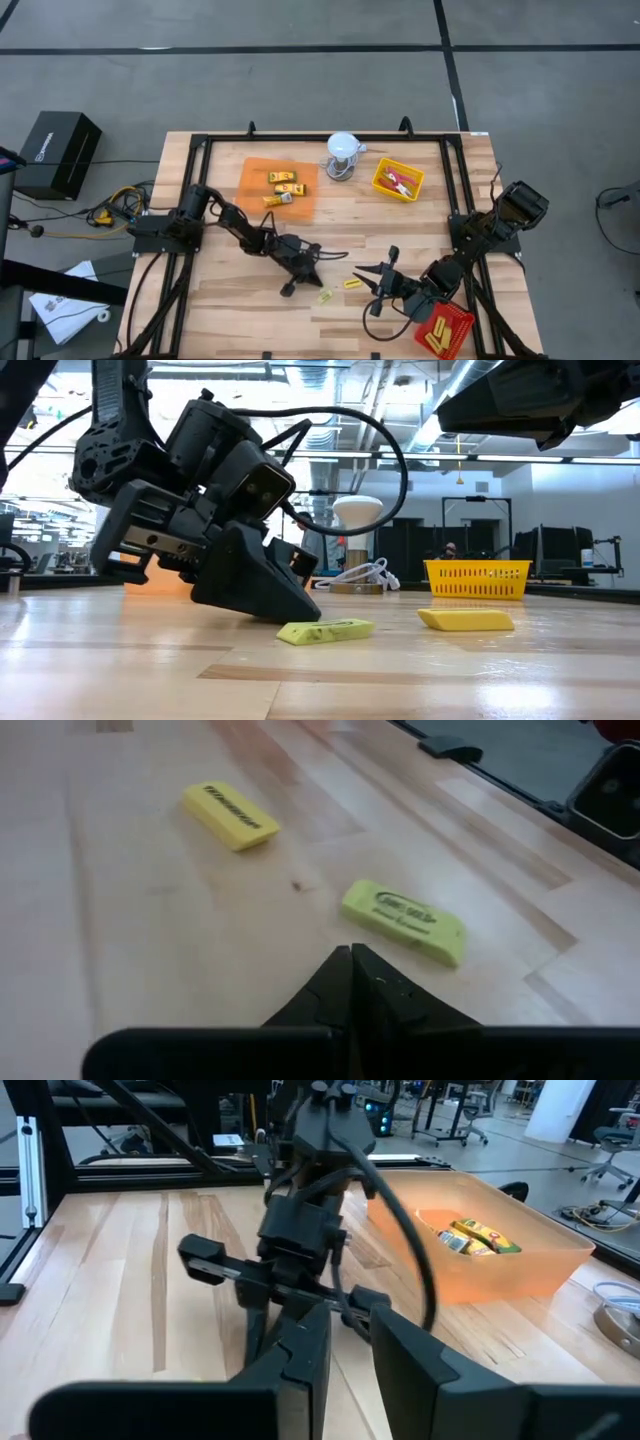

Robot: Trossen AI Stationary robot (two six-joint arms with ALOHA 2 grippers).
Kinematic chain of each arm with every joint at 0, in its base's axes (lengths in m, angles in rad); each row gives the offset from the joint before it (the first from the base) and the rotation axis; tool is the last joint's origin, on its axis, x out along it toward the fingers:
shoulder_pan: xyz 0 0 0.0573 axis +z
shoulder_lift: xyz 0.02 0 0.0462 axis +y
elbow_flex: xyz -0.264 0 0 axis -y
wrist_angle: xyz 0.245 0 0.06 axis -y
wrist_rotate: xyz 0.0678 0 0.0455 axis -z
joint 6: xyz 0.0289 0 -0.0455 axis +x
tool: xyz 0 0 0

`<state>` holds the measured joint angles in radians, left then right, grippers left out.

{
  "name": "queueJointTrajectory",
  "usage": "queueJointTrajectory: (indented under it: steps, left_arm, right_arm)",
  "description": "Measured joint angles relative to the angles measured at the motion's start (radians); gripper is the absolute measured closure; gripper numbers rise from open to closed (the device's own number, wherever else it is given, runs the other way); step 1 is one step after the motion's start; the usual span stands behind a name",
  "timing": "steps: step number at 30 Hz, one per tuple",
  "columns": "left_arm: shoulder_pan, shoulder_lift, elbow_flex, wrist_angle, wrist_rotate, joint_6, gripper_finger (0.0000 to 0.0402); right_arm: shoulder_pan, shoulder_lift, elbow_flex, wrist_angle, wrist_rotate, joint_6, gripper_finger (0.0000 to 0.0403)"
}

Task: Pick & Place School Supplies
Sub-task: Put the yellow eraser into the red bin

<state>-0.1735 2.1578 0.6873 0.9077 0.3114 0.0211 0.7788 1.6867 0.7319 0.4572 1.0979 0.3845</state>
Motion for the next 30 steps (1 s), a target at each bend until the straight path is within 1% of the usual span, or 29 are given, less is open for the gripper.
queueJointTrajectory:
  steps: [5,7,11,14,17,20,22,24,25,27,30]
  left_arm:
    - [0.032,-0.01,-0.001,-0.016,0.009,0.0,0.0401]
    - [0.035,-0.036,-0.001,-0.072,0.026,-0.013,0.0401]
    - [0.035,-0.107,-0.012,-0.143,-0.002,-0.046,0.0401]
    - [0.046,-0.18,-0.02,-0.225,-0.037,-0.02,0.0401]
    - [0.059,-0.248,-0.027,-0.295,-0.059,0.001,0.04]
    - [0.059,-0.313,-0.041,-0.284,-0.092,0.021,0.04]
    - [0.057,-0.35,-0.057,-0.274,-0.111,0.024,0.04]
    - [0.055,-0.375,-0.073,-0.281,-0.113,0.026,0.04]
    - [0.053,-0.389,-0.083,-0.279,-0.112,0.027,0.04]
    - [0.05,-0.408,-0.086,-0.268,-0.117,0.031,0.04]
    - [0.038,-0.41,-0.087,-0.259,-0.145,0.032,0.04]
  right_arm:
    - [0.0,0.0,0.0,0.0,0.0,0.0,0.0336]
    - [0.0,0.0,0.0,0.0,0.0,0.0,0.0336]
    - [0.0,0.0,0.0,-0.013,-0.003,0.008,0.0336]
    - [-0.002,0.0,0.0,-0.073,-0.063,0.097,0.0336]
    - [-0.013,0.018,0.0,-0.129,-0.1,0.244,0.0336]
    - [-0.023,0.068,-0.001,-0.147,-0.105,0.362,0.0341]
    - [-0.024,0.116,0.0,-0.136,-0.12,0.417,0.0361]
    - [-0.028,0.164,0.0,-0.14,-0.135,0.456,0.0389]
    - [-0.032,0.186,0.0,-0.132,-0.141,0.472,0.0395]
    - [-0.046,0.212,0.0,-0.136,-0.181,0.489,0.0395]
    - [-0.075,0.217,0.0,-0.133,-0.254,0.496,0.0401]
